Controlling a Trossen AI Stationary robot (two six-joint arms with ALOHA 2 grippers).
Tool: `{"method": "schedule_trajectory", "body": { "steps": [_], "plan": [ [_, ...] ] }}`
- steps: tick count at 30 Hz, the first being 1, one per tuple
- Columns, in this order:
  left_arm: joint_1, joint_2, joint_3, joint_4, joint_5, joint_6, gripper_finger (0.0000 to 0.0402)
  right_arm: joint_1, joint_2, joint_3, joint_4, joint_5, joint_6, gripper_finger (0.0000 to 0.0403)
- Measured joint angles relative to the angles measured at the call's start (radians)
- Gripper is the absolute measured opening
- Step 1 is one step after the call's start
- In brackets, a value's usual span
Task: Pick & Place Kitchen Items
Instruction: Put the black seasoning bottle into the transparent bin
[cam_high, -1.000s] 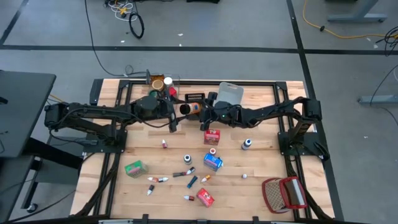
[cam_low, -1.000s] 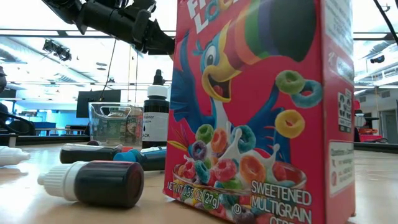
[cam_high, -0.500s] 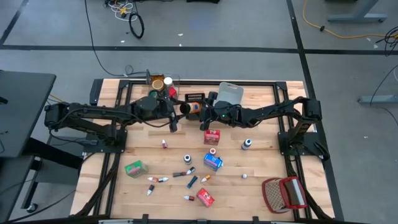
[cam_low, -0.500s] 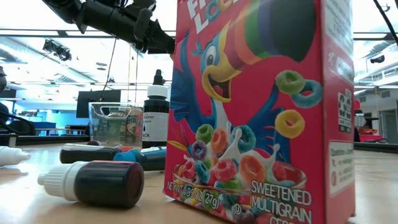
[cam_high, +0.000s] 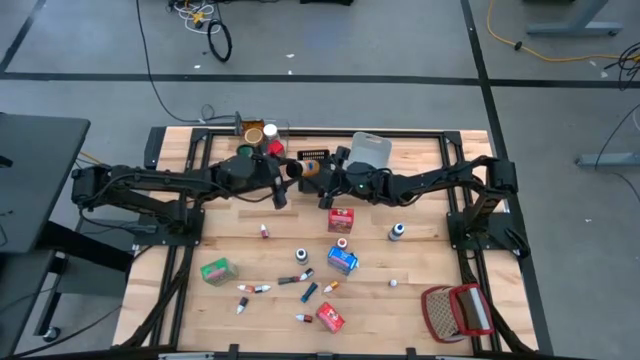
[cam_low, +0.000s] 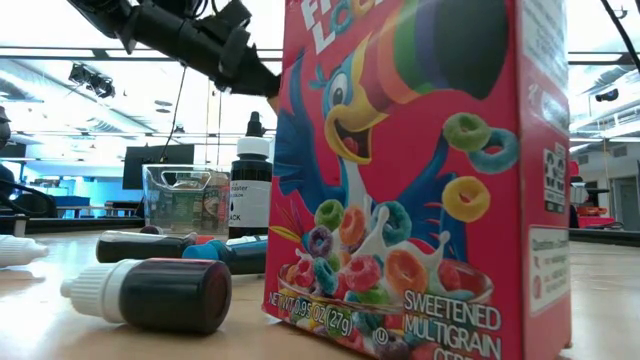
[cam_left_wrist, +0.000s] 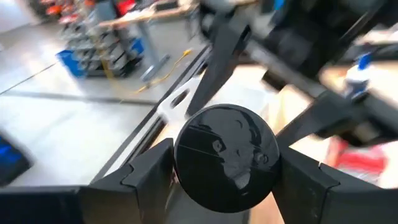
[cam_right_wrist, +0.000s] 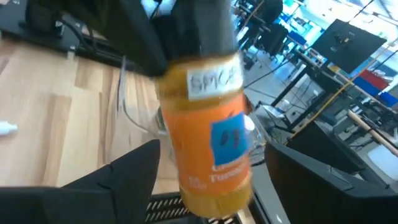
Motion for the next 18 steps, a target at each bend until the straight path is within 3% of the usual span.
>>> {"method": "schedule_trajectory", "body": {
  "steps": [5,8,13,18],
  "plan": [
    [0.001,0.0,0.002,-0.043,-0.142,-0.008,0.0235,0.015,0.0,0.0,0.043,0.002,-0.027,0.0314],
    [0.003,-0.003,0.043,-0.154,-0.215,-0.004,0.0232,0.019,0.0,0.0,0.038,0.022,-0.031,0.0315],
    [0.025,-0.022,0.148,-0.404,-0.226,-0.056,0.0239,0.018,0.0,0.0,0.02,0.061,-0.037,0.0315],
    [0.066,-0.024,0.179,-0.523,-0.204,-0.125,0.0234,0.018,0.0,0.0,0.006,0.053,-0.035,0.0315]
  ]
}}
